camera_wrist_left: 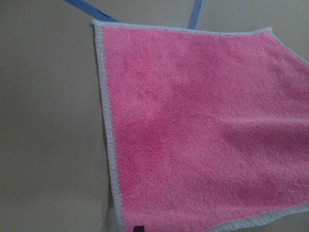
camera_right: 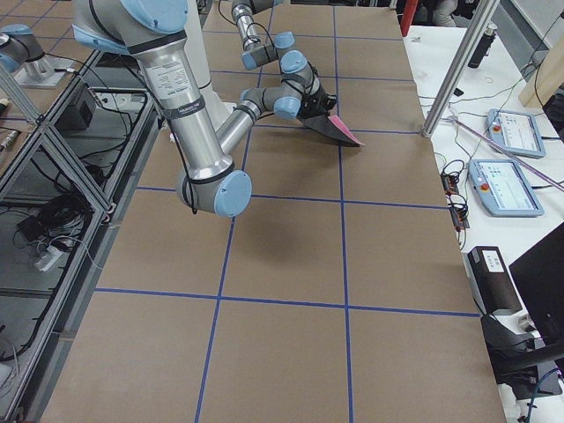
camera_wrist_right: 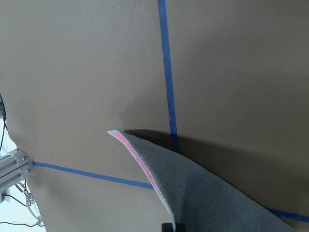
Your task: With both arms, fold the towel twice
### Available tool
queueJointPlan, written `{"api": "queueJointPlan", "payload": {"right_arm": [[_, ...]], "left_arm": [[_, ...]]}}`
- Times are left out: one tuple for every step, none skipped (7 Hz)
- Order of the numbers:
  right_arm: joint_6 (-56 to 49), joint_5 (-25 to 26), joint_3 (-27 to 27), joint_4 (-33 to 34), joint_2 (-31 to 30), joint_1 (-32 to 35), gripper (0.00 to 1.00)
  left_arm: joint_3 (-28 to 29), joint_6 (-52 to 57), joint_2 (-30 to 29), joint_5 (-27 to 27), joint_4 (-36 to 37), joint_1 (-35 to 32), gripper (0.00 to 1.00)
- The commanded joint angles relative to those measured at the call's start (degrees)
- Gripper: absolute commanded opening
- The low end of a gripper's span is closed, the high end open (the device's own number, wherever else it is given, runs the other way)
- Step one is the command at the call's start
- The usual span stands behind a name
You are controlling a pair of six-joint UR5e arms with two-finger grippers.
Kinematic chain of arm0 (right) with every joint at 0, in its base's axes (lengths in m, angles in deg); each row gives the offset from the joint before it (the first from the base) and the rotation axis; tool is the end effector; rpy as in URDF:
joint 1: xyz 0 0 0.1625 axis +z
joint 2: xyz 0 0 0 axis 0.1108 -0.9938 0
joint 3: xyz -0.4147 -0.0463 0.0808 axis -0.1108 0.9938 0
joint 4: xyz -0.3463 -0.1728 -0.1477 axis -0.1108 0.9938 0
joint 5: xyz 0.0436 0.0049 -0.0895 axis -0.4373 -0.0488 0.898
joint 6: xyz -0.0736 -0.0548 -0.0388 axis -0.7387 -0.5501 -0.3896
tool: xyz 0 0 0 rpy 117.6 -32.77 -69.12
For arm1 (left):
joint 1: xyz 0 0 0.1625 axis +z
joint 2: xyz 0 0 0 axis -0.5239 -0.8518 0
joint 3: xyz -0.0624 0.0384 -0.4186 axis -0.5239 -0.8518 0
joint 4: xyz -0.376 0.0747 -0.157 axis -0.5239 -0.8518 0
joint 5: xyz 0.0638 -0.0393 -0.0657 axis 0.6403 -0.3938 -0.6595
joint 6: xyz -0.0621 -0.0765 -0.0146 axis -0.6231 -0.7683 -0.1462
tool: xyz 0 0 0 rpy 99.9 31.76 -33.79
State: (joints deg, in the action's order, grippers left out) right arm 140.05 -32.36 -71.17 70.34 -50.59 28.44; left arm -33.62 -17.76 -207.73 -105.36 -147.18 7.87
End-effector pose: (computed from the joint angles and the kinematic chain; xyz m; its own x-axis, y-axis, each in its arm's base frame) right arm -0.4389 -0.4577 0.2188 -0.3909 0.8904 0.2334 -0.4621 0.0294 -0.8863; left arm 0.5877 -0.3962 0.1996 0.2653 -0.2700 -0.9256 0.3803 0.9115 -0.1569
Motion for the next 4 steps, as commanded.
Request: {"api": "queueJointPlan", "payload": {"right_arm": [[0.0,0.0,-0.1,0.0,0.0,0.0,0.0],[0.0,0.0,0.0,0.0,0.0,0.0,0.0],[0.0,0.0,0.0,0.0,0.0,0.0,0.0],[0.0,0.0,0.0,0.0,-0.1,0.0,0.0]], "left_arm": [[-0.2,0.0,0.0,-0.1,0.0,0.2,0.37],[-0.4,0.1,0.0,-0.2,0.0,0.3,0.33],[-0.7,0.1,0.2,-0.2,0.0,0.3,0.25],[-0.9,0.1,0.2,-0.2,0.0,0.3,0.06]]}}
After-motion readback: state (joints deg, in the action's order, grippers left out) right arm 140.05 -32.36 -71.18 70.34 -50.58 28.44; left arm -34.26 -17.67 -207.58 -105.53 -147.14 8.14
